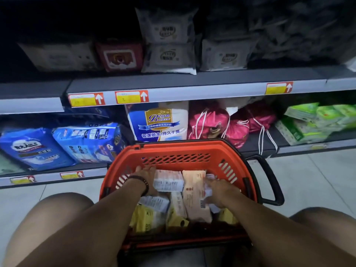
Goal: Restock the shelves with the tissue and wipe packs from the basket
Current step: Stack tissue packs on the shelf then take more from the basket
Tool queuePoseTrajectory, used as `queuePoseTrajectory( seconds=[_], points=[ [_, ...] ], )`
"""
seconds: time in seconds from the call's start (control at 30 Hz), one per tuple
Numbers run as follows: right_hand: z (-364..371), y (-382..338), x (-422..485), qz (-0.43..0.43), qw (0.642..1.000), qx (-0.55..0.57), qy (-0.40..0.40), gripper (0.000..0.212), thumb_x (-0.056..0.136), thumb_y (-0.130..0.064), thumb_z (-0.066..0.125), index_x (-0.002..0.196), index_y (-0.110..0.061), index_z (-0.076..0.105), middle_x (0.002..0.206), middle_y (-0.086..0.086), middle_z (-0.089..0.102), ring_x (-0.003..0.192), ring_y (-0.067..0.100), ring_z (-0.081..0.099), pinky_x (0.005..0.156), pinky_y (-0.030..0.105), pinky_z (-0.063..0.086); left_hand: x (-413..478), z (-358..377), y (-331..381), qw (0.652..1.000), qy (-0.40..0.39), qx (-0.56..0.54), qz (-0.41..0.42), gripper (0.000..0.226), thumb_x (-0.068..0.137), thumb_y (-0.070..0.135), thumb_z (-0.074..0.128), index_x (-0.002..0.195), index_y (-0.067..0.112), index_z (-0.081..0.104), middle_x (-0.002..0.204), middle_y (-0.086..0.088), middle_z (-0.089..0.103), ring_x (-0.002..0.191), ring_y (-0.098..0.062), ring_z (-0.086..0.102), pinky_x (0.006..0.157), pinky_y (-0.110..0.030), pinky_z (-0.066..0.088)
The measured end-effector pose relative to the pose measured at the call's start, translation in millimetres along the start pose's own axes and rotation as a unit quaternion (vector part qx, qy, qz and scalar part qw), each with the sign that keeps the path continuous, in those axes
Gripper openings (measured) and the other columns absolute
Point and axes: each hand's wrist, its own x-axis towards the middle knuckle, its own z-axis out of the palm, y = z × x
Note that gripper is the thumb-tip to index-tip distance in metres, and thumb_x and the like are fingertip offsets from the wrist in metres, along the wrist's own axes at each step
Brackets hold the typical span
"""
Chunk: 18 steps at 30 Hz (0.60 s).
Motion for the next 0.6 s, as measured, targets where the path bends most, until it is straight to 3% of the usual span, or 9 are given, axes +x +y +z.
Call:
queuePoseTrajectory(
  seconds=[0.13, 0.23, 0.33, 0.47, 0.53, 0.6],
  points=[
    [-2.1, 7.4, 7.3, -0.002, 1.0, -0.008, 0.02, 0.048, 0.1, -0.042, 0.068, 0.146, -0.04, 0.056, 0.147, 0.003, 0.06, 0.131, 0.027, 0.06, 0.104, 0.036, 0.052, 12.6, 1.5, 0.7, 0.999, -0.001, 0.024, -0.026, 0.115, 0.07, 0.072, 0.078, 0.16, 0.023, 0.026, 0.162, -0.003, 0.032, 0.146, -0.037, 0.029, 0.12, -0.049, 0.034],
    [-13.3, 10.3, 10.9, -0.006, 0.999, -0.002, 0.044, 0.033, 0.105, -0.035, 0.06, 0.136, -0.044, 0.067, 0.141, 0.001, 0.067, 0.122, 0.026, 0.066, 0.099, 0.035, 0.056, 11.2, -3.9, 1.9, 0.998, 0.019, 0.06, -0.01, 0.096, 0.072, 0.072, 0.073, 0.149, 0.023, 0.043, 0.152, -0.004, 0.047, 0.14, -0.033, 0.037, 0.117, -0.048, 0.035],
    [-33.5, 10.6, 12.0, 0.004, 0.997, 0.036, 0.075, 0.03, 0.104, -0.028, 0.062, 0.13, -0.036, 0.073, 0.13, 0.005, 0.074, 0.113, 0.026, 0.071, 0.093, 0.032, 0.058, 4.6, -15.4, 3.4, 0.999, 0.034, 0.023, 0.003, 0.081, 0.076, 0.069, 0.07, 0.14, 0.021, 0.056, 0.143, -0.007, 0.058, 0.132, -0.029, 0.054, 0.108, -0.04, 0.046],
    [-64.6, 12.1, -3.1, -0.01, 0.989, 0.092, 0.115, 0.023, 0.104, -0.022, 0.062, 0.118, -0.027, 0.08, 0.124, 0.005, 0.077, 0.109, 0.024, 0.071, 0.092, 0.03, 0.056, -15.3, -32.7, 0.1, 0.984, 0.062, -0.166, 0.03, 0.05, 0.095, 0.055, 0.062, 0.135, 0.024, 0.064, 0.136, -0.006, 0.066, 0.122, -0.028, 0.062, 0.096, -0.032, 0.049],
    [-78.8, 14.2, -17.2, -0.016, 0.979, 0.153, 0.131, 0.023, 0.107, -0.023, 0.059, 0.12, -0.023, 0.079, 0.123, 0.004, 0.074, 0.104, 0.023, 0.07, 0.091, 0.033, 0.056, -28.5, -38.6, -6.2, 0.946, 0.074, -0.313, 0.036, 0.041, 0.1, 0.048, 0.061, 0.137, 0.03, 0.063, 0.134, -0.003, 0.067, 0.12, -0.027, 0.063, 0.096, -0.03, 0.047],
    [-88.9, 17.7, -30.9, -0.02, 0.956, 0.25, 0.151, 0.024, 0.109, -0.024, 0.056, 0.12, -0.023, 0.077, 0.112, 0.005, 0.07, 0.09, 0.023, 0.071, 0.085, 0.042, 0.062, -40.0, -42.6, -14.3, 0.886, 0.047, -0.461, 0.017, 0.039, 0.1, 0.048, 0.063, 0.132, 0.028, 0.067, 0.114, 0.0, 0.074, 0.1, -0.023, 0.07, 0.087, -0.031, 0.052]
  ],
)
